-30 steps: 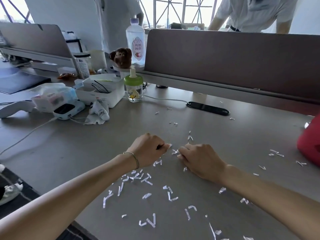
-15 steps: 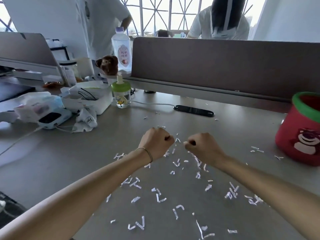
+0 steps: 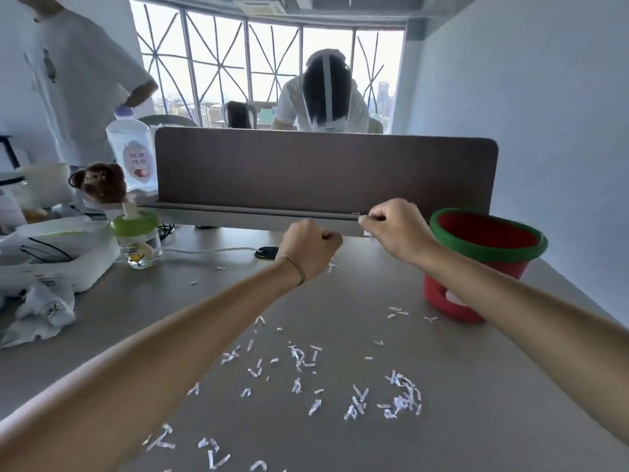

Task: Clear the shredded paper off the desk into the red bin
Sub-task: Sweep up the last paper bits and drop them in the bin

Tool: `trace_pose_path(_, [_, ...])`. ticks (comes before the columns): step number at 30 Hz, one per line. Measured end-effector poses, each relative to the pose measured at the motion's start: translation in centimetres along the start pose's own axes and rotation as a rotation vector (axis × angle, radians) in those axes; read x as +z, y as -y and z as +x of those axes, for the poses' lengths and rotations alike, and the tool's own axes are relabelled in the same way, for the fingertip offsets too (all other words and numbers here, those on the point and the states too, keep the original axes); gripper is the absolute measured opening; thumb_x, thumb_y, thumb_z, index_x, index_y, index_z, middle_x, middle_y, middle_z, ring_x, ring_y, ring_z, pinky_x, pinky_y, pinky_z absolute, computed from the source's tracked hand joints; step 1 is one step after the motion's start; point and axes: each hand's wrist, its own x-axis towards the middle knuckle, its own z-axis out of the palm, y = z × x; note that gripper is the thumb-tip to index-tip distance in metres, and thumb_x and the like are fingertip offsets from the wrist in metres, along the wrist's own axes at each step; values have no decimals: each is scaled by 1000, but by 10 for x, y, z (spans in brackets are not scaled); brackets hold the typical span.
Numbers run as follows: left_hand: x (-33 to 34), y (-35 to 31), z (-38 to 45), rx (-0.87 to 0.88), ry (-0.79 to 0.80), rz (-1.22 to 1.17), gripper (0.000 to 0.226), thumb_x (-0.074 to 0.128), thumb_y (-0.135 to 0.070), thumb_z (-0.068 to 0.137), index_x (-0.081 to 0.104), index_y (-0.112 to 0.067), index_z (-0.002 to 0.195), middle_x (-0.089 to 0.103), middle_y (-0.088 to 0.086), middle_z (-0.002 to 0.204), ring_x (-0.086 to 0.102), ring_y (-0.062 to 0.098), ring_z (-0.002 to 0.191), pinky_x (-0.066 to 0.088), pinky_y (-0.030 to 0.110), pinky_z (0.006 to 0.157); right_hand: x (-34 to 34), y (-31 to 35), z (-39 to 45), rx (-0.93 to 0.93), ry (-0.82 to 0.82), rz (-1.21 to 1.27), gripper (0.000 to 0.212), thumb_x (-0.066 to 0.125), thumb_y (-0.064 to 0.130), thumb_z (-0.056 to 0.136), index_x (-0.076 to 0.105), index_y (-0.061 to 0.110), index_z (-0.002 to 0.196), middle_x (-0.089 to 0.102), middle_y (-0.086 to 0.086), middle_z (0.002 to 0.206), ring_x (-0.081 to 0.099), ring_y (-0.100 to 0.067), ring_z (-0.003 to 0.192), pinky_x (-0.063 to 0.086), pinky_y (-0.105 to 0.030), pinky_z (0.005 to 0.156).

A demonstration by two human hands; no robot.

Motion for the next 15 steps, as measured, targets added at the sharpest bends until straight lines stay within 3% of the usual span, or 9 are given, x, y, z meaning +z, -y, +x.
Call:
trace_pose_path(3, [10,-31,25,33,6,-87,50,55,-20,88,36,-11,42,40,-4,34,34,13,38,26,26,42,-36,-19,15,25,-83,-50,46,60,19,88,52,12,43,61,4,46,61,1,50,46,-23,58])
trace_pose_path(7, [31,-68,54,100,36,-141,58,54,-18,91,34,-12,37,39,-5,30,38,10,33,26,21,39,-71,-51,30,81,-139,-111,45,59,15,86,52,14,42,62,4,49,61,-1,54,45,-23,58])
trace_pose_path(10, [50,-89,74,119,45,-145,55,55,-19,88,31,-10,40,36,-2,37,34,17,41,29,27,45,-91,-80,38,125,-146,-154,40,58,13,85,58,7,46,64,2,50,65,-3,57,55,-32,63])
trace_pose_path(13, [68,-107,92,145,58,-158,55,55,-19,87,30,-10,39,32,-3,37,32,18,42,30,26,45,-106,-108,40,150,-147,-166,46,59,12,89,54,7,44,54,6,37,57,3,43,58,-39,63])
trace_pose_path(15, [78,-117,103,156,73,-176,53,55,-20,86,29,-11,40,31,-2,40,31,19,45,31,27,46,-114,-125,39,179,-144,-178,45,59,13,90,57,3,46,56,3,39,54,1,38,58,-41,58])
